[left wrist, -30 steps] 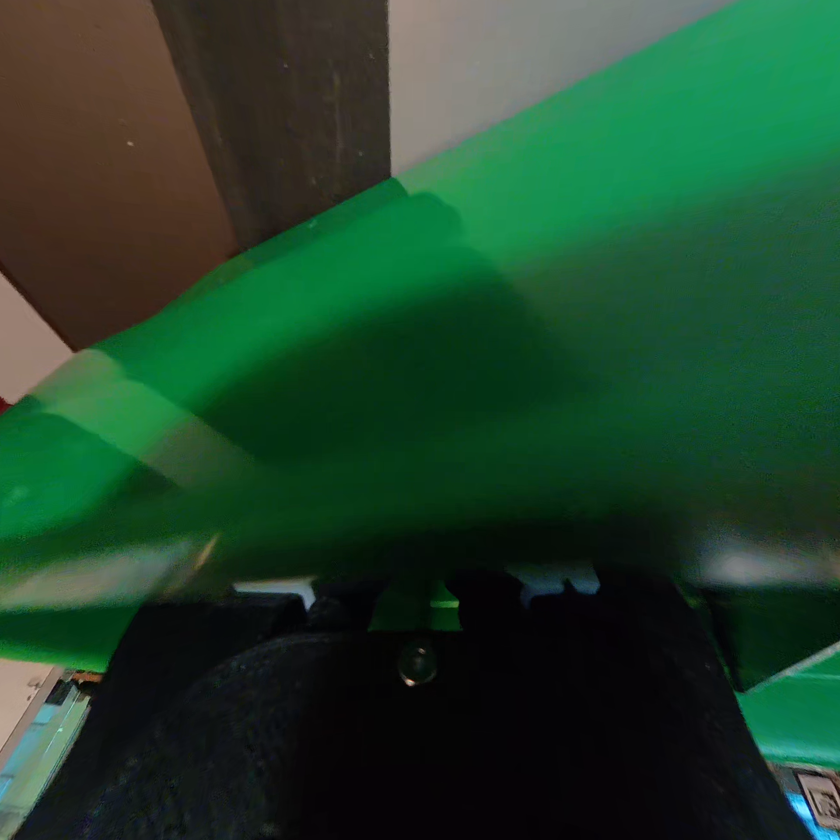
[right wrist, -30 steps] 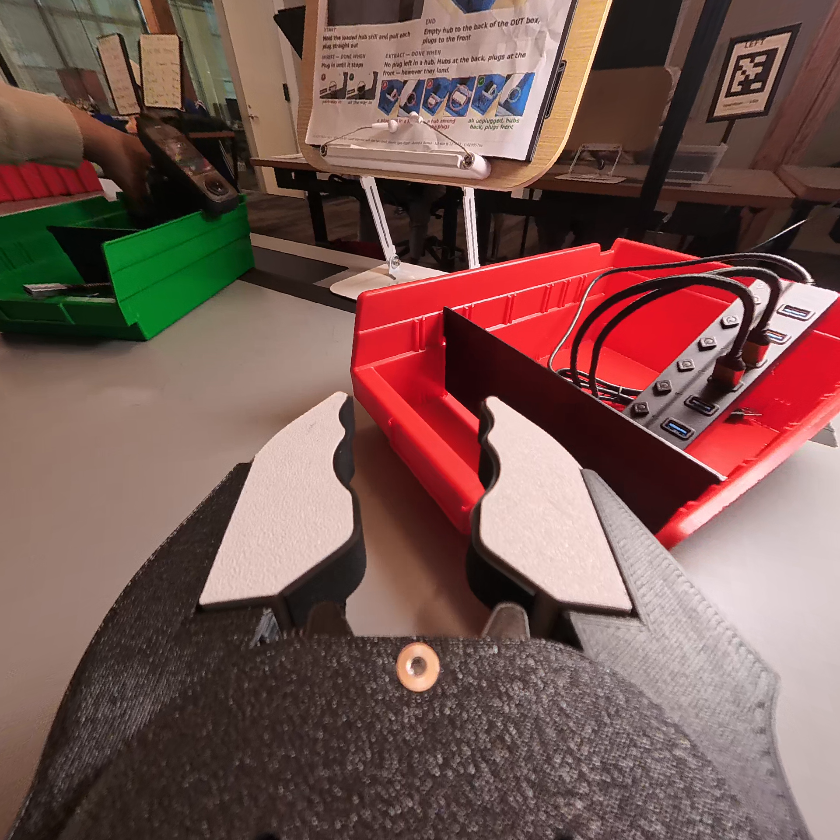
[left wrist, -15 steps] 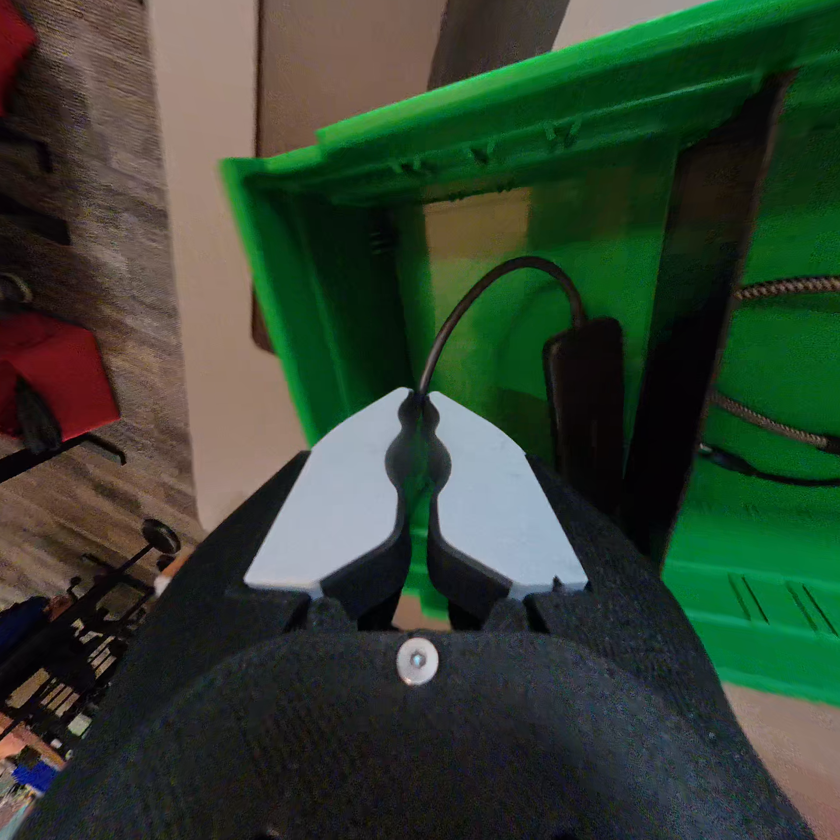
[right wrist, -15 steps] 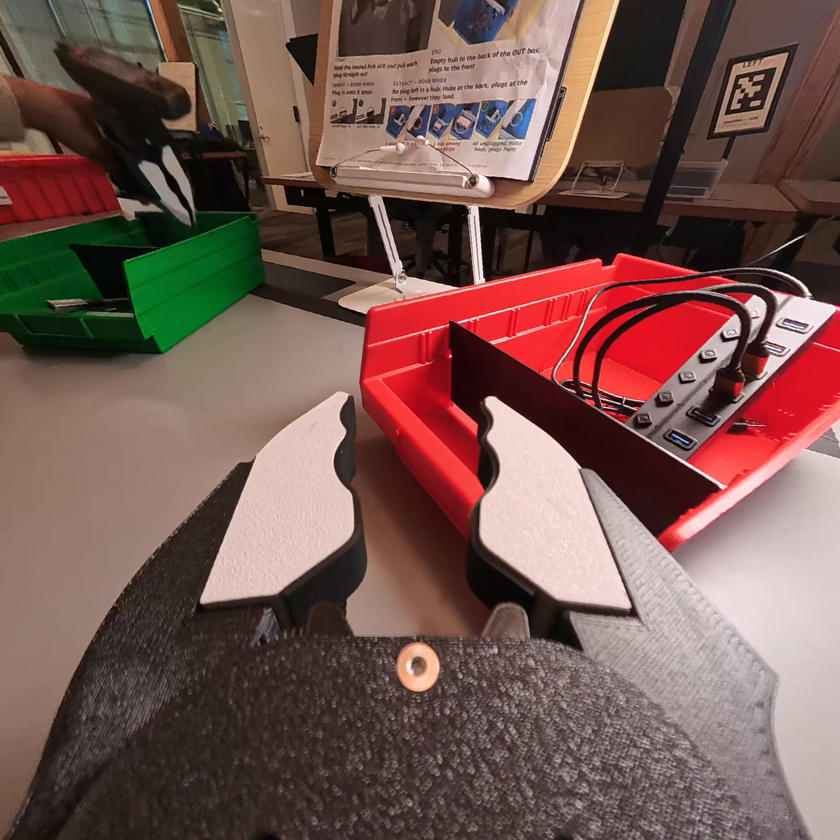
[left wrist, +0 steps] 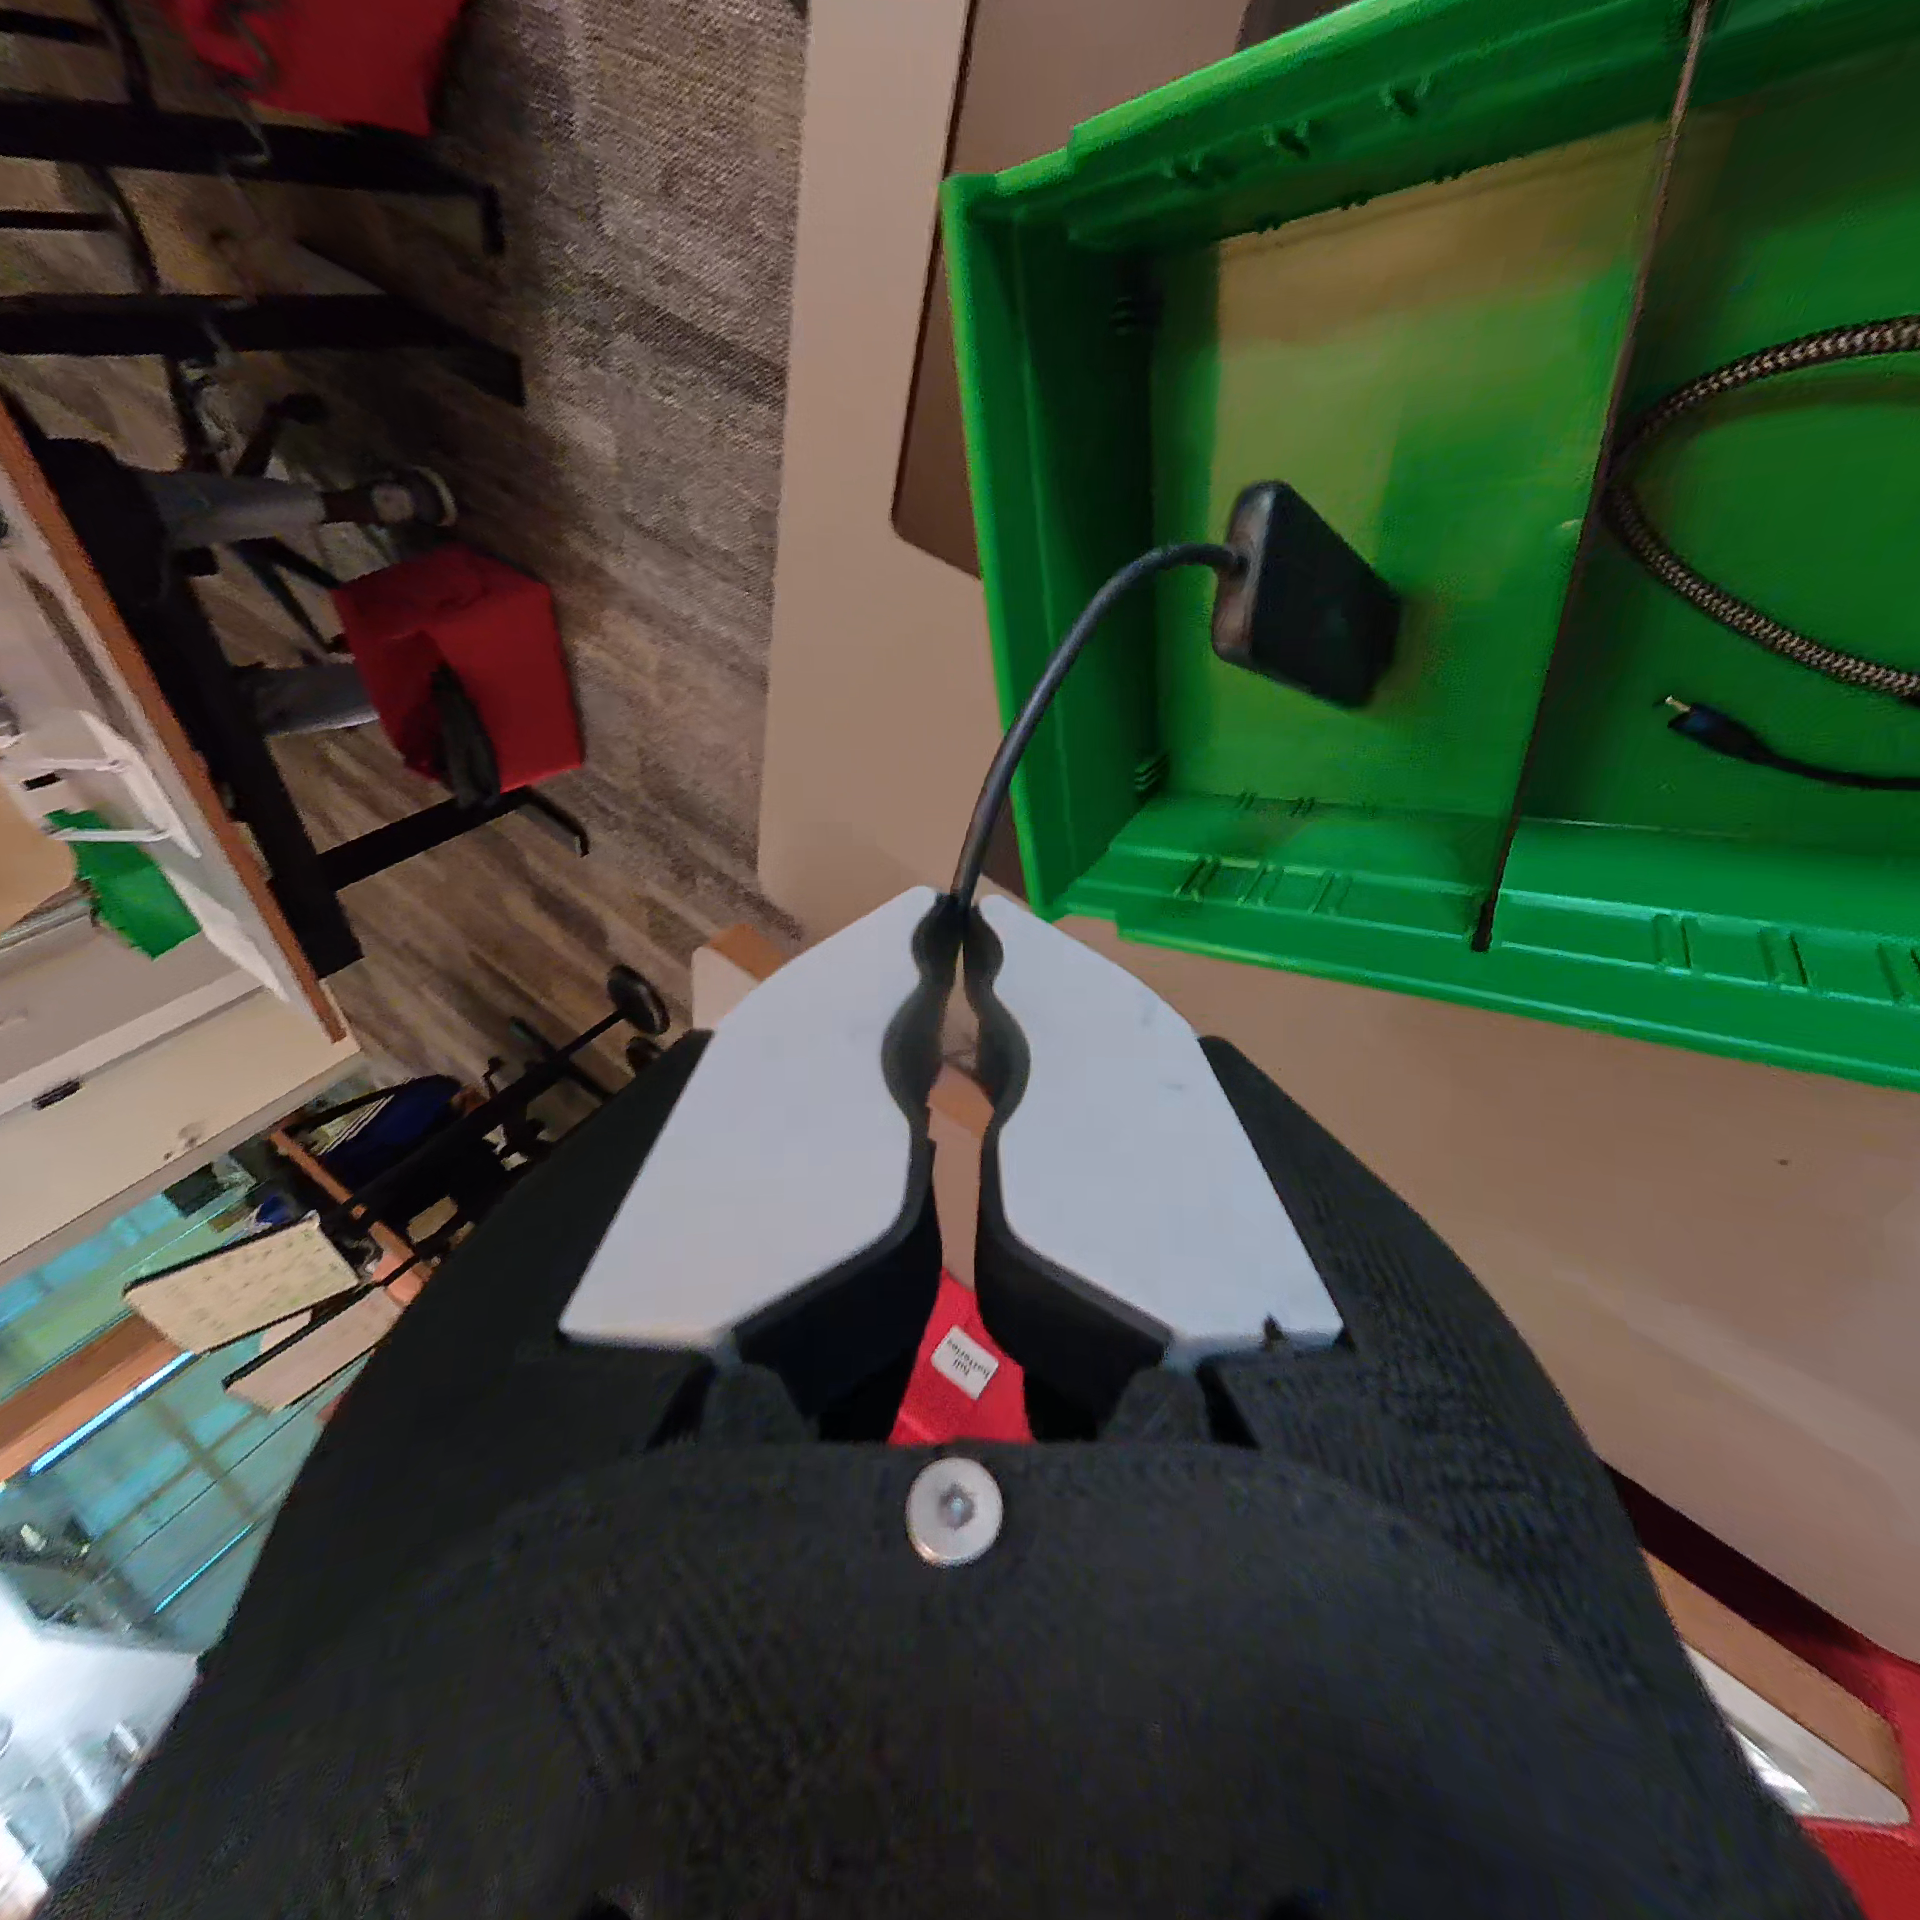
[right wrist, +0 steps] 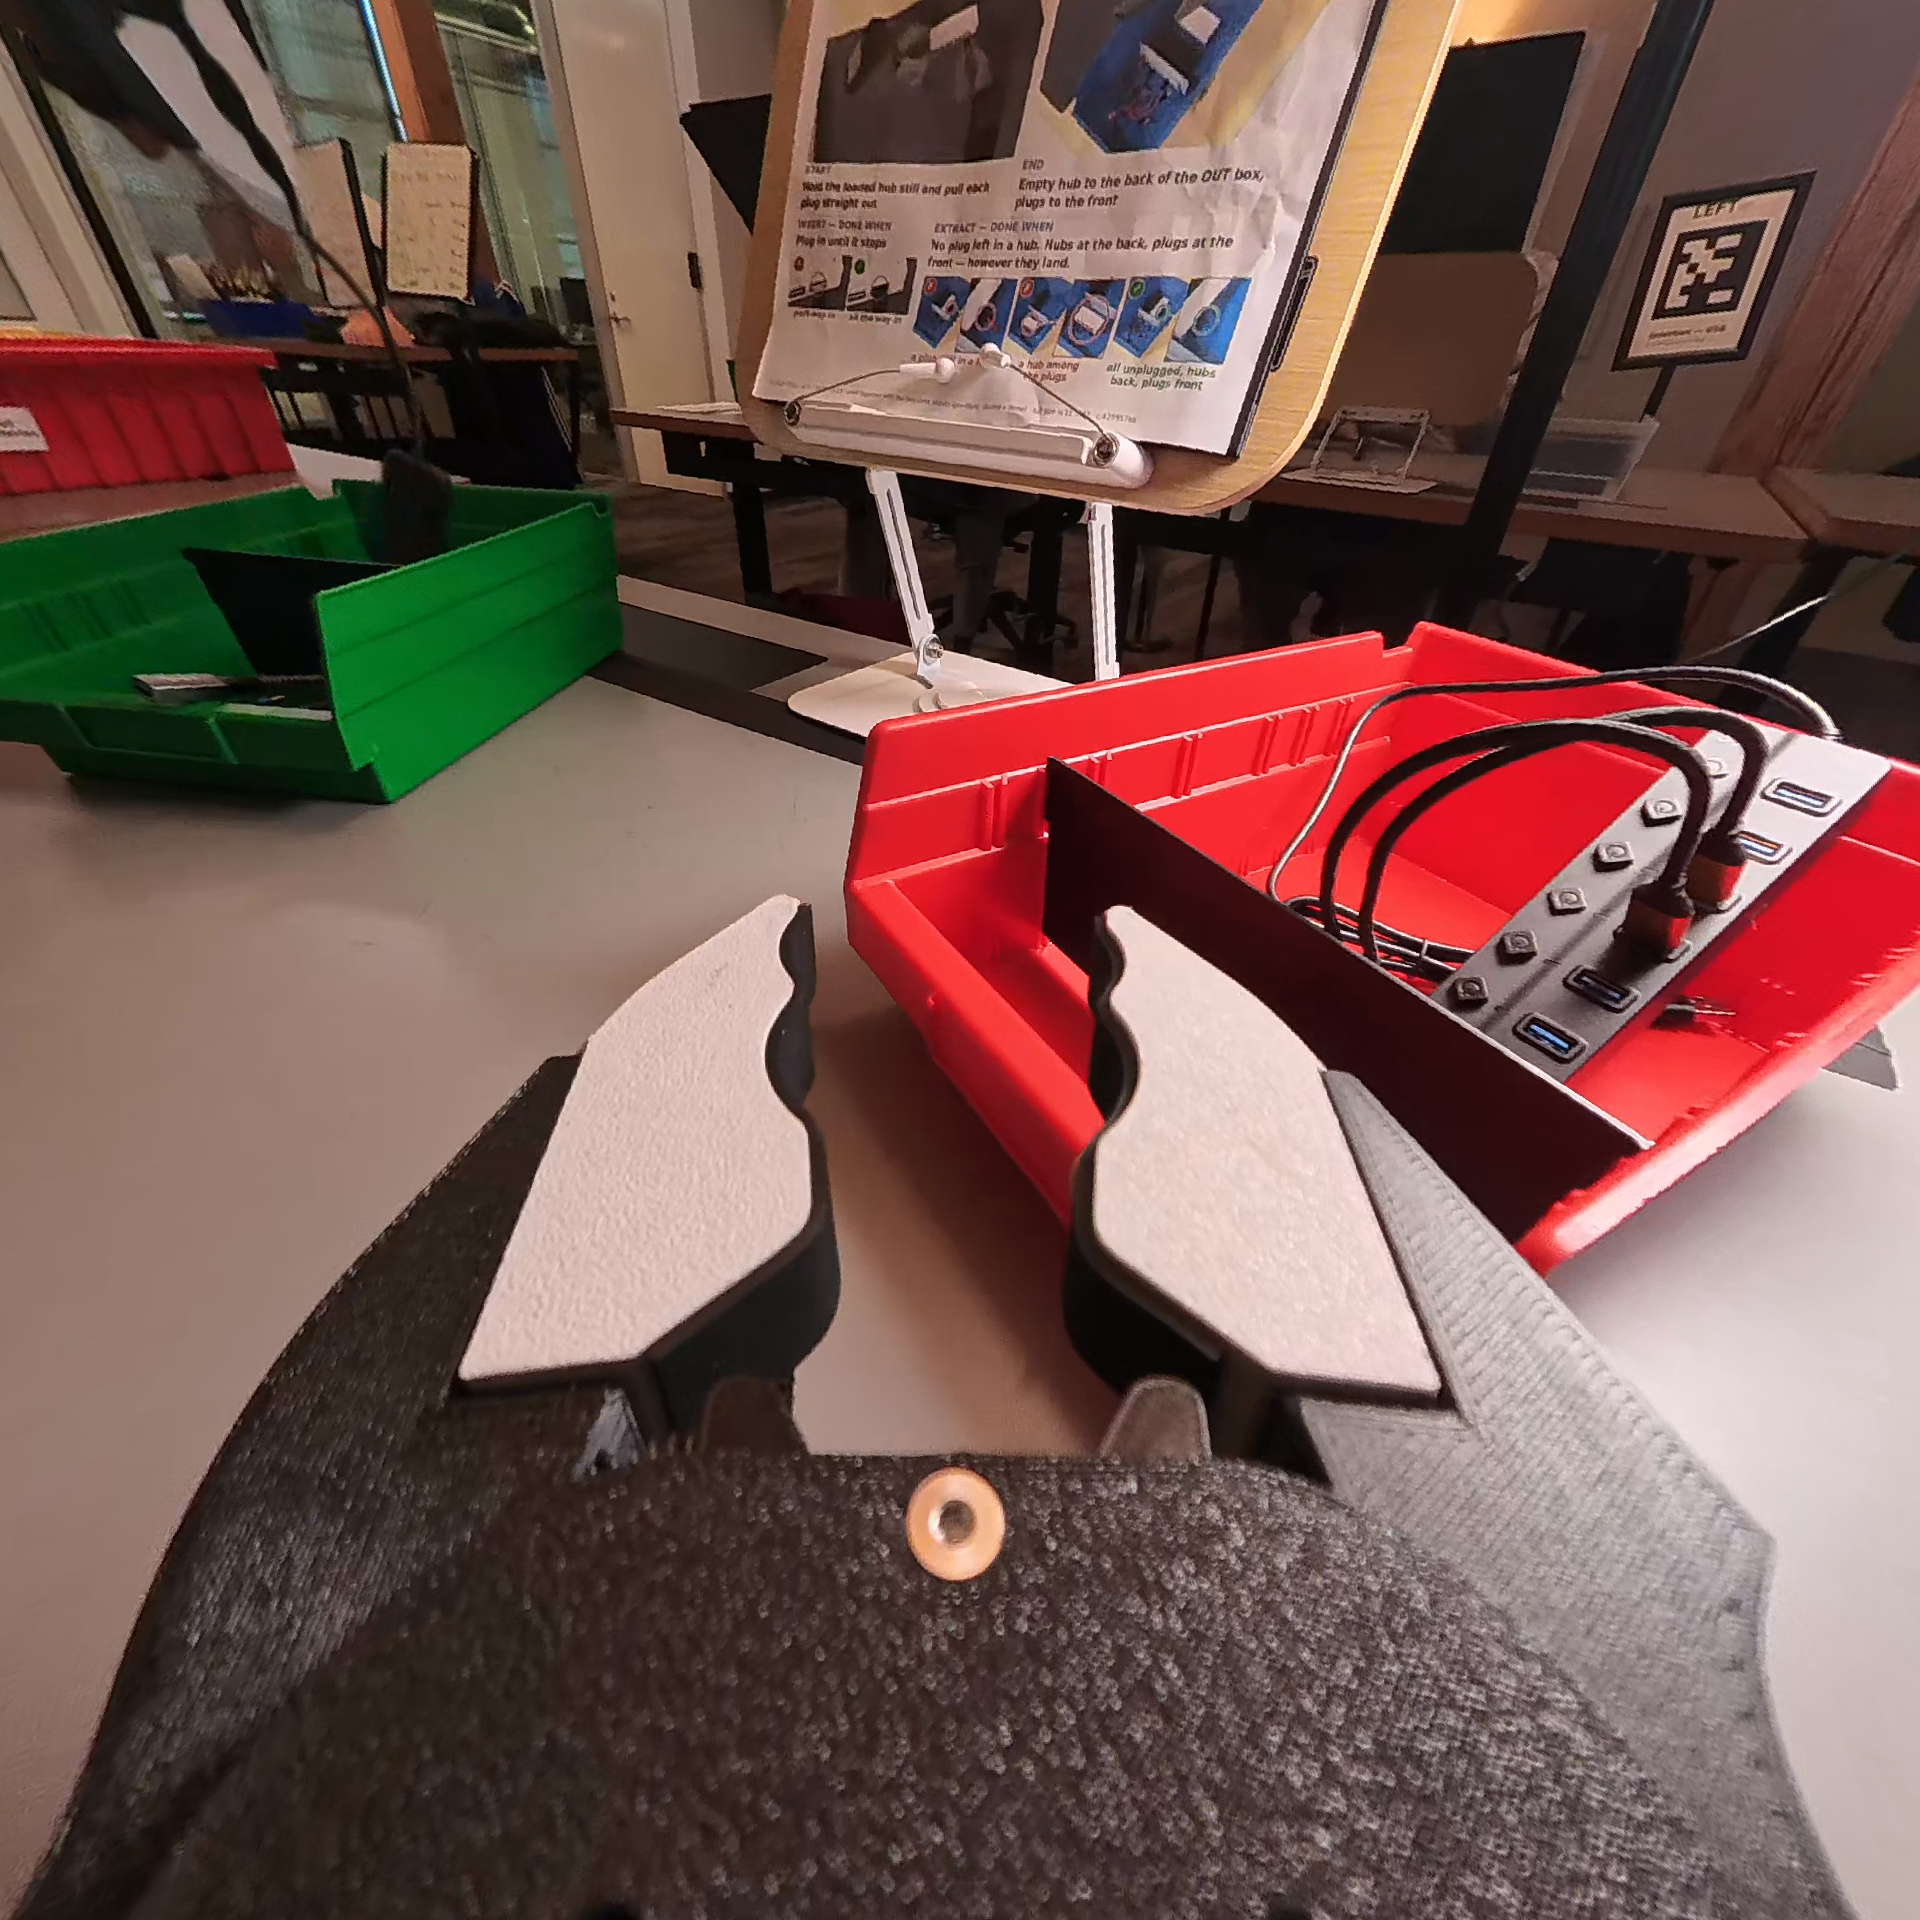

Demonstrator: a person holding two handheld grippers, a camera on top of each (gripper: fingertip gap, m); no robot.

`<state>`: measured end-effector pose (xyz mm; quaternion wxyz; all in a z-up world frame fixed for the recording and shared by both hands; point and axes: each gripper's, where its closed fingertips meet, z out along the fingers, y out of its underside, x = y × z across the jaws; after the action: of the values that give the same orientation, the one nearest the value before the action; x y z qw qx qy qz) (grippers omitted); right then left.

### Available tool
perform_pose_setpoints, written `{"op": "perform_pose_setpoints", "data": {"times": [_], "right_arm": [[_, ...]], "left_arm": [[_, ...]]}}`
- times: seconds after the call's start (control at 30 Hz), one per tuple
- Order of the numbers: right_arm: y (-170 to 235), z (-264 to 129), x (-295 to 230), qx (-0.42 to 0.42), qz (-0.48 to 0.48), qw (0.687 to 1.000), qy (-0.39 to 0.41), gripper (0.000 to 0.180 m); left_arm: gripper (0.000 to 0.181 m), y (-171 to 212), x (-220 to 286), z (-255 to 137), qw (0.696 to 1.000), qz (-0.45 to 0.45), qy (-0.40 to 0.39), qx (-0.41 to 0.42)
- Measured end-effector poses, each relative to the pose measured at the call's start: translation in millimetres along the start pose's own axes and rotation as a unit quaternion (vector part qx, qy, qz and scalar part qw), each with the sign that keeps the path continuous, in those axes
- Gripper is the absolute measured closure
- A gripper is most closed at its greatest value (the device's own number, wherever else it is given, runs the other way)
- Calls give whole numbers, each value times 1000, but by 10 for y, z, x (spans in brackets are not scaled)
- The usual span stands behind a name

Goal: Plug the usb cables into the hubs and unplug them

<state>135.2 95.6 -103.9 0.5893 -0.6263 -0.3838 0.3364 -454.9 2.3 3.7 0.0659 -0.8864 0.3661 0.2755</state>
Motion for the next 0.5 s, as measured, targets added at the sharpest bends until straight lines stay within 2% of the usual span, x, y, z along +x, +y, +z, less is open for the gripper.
{"op": "perform_pose_setpoints", "data": {"times": [0.03,0.3,0.5], "right_arm": [[-1,-2,-3,0,-2,1000,0,129],[-31,-15,-38,6,-5,1000,-6,129],[-22,6,-146,3,-6,1000,-27,129]], "left_arm": [[179,12,-45,-82,1000,-3,-8,-1],[180,-59,-305,-786,997,-19,-63,33],[181,-368,-142,-1272,988,-10,-79,128]]}}
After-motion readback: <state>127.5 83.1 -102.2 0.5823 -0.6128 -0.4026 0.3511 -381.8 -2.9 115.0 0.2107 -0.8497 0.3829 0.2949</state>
